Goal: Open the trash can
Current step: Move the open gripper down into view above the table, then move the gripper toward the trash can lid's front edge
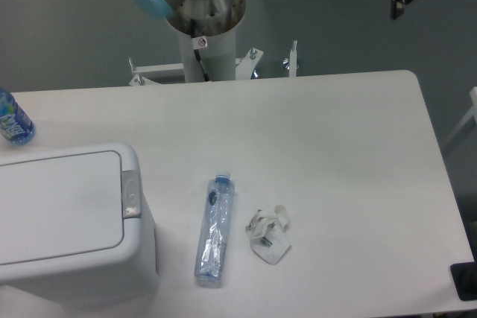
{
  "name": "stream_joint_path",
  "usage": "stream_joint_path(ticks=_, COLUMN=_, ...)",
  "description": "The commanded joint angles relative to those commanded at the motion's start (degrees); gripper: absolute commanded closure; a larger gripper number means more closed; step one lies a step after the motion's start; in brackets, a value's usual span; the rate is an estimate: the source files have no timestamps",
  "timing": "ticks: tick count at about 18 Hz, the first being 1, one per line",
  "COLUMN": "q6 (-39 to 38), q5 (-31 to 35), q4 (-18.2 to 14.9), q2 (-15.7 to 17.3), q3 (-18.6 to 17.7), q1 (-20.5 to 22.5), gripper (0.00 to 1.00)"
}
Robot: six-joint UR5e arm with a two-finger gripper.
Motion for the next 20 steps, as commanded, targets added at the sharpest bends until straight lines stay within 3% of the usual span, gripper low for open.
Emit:
stream_joint_path(ticks=4, q6=-0.26, q5=-0.35, q4=0.0, q2=-2.11, q3=1.59, q1=0.0, gripper=0.0)
stream_joint_path(ticks=6, q6=-4.45, q5=-5.15, q4=0.61, q2=-3.51, q3=2.72, q1=-0.78, gripper=0.0)
stream_joint_path(ticks=9, q6=-19.29, q5=-13.15, q4=1.84, q2=-4.13, q3=2.55, q1=-1.05, gripper=0.0)
stream_joint_path(ticks=12, q6=-35.27, q5=-21.96, q4=8.15, q2=-5.8, q3=2.2, q1=-2.19, gripper=0.0)
stream_joint_path(ticks=16, q6=-51.39, q5=-23.73, q4=13.44, q2=-8.44, q3=2.55, q1=-8.69, gripper=0.0)
stream_joint_path(ticks=20, q6=-62.37, q5=-25.65, q4=15.9, q2=-10.55, q3=2.91, q1=-12.82, gripper=0.0)
